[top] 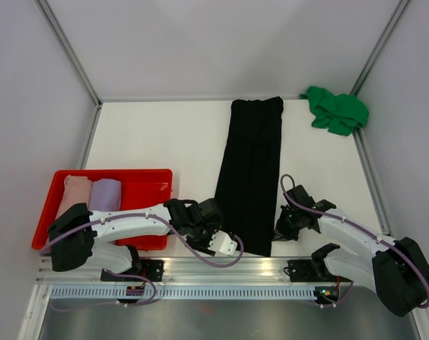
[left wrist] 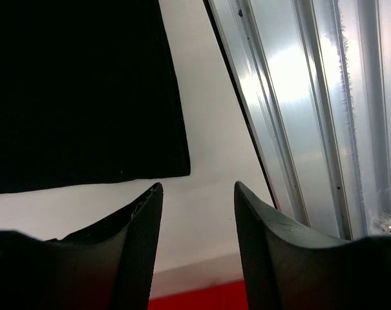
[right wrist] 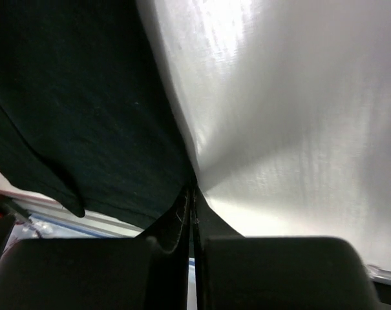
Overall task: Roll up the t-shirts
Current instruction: Roll the tshirt
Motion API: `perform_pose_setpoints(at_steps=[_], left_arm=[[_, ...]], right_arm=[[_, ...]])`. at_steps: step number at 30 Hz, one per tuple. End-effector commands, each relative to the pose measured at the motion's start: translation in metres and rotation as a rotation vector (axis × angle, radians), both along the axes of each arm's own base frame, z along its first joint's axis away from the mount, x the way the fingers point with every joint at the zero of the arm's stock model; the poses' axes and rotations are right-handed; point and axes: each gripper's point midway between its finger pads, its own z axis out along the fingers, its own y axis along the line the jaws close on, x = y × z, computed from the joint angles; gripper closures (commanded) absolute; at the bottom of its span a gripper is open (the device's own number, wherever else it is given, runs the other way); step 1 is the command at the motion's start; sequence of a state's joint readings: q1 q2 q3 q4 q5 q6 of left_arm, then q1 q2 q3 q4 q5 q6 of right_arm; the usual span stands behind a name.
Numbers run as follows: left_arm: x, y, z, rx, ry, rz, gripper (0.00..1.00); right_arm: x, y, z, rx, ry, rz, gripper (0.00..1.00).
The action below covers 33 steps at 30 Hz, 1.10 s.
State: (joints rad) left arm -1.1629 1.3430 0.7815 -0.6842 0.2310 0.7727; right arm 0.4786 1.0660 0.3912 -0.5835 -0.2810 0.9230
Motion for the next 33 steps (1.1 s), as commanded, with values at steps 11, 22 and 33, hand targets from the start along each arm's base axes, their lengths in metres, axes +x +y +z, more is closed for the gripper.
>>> perform_pose_setpoints(at_steps=[11,22,33], left_arm=[[-0.018,-0.043,0.01,-0.054,0.055,-0.077,0.45],[0.0,-0.062,0.001,-0.059,-0.064,-0.091,0.45],[-0.007,-0.057,-0.026,-0.014,-0.023,-0.132,0.49]], right_arm=[[0.001,-0.046,0.008,-0.157,-0.061,-0.024,1.0],[0.015,-0.036,0.033,-0.104,-0.111,0.022,0.82],[0.057,-0.028,0.109,-0.099,-0.323,0.132,0.57]])
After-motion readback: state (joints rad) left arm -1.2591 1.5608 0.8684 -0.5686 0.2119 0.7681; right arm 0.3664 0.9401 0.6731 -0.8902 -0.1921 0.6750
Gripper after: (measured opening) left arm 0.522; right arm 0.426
